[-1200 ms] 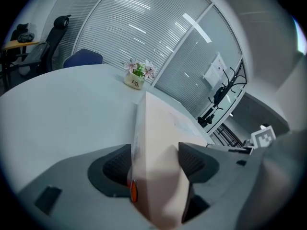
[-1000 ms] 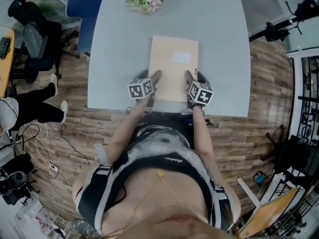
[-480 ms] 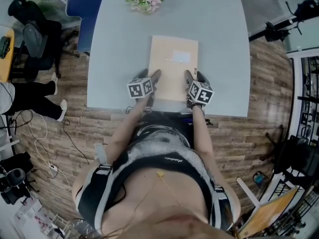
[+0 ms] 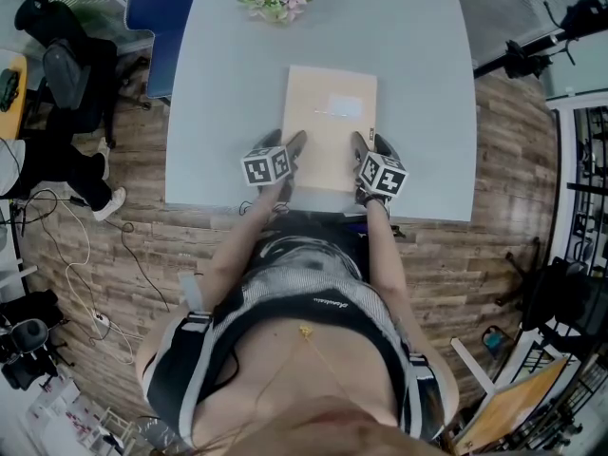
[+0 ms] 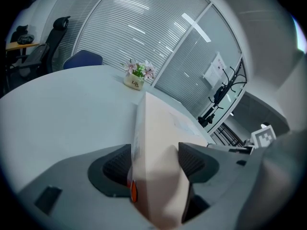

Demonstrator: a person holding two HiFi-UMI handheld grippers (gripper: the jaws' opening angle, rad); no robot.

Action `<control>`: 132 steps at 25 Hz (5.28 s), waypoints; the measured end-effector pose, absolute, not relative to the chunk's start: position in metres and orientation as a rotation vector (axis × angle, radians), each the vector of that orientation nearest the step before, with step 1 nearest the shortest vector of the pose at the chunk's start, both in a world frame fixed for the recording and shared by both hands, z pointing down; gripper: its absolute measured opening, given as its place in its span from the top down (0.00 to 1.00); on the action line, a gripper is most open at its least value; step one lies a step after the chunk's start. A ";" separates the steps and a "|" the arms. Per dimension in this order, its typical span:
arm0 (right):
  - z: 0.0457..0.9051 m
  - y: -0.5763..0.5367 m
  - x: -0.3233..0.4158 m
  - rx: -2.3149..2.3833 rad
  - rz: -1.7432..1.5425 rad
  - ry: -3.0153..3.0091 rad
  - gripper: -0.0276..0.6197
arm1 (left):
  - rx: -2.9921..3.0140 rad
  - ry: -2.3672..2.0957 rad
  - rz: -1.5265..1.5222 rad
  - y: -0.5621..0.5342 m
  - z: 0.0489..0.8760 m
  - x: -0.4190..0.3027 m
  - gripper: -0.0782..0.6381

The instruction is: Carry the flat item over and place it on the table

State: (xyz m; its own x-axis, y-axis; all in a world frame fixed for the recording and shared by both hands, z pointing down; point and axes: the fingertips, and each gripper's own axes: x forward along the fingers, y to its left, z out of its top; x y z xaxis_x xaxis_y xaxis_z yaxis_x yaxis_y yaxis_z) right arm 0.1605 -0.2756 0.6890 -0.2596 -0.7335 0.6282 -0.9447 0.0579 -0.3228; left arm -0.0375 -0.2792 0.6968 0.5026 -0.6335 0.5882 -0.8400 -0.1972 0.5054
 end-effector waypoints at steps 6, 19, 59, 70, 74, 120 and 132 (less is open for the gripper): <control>0.689 -0.275 0.161 1.698 1.011 -2.042 0.56 | 1.920 -1.213 0.316 -0.279 0.698 -0.038 0.47; 0.689 -0.276 0.162 1.702 1.012 -2.037 0.55 | 1.920 -1.213 0.316 -0.280 0.697 -0.037 0.47; 0.372 -0.210 0.052 1.366 0.097 -2.810 0.95 | 2.822 -0.938 -0.150 -0.209 0.364 0.023 0.87; 0.338 -0.181 0.038 1.366 -0.005 -2.827 0.95 | 2.845 -0.930 -0.142 -0.184 0.334 0.019 0.87; 0.339 -0.177 0.037 1.372 0.002 -2.827 0.95 | 2.848 -0.930 -0.121 -0.180 0.336 0.018 0.87; 0.334 -0.173 0.029 1.318 -0.004 -2.835 0.95 | 2.883 -1.002 -0.107 -0.173 0.325 0.013 0.87; 0.335 -0.169 0.037 1.314 0.003 -2.836 0.95 | 2.889 -0.994 -0.101 -0.170 0.324 0.021 0.87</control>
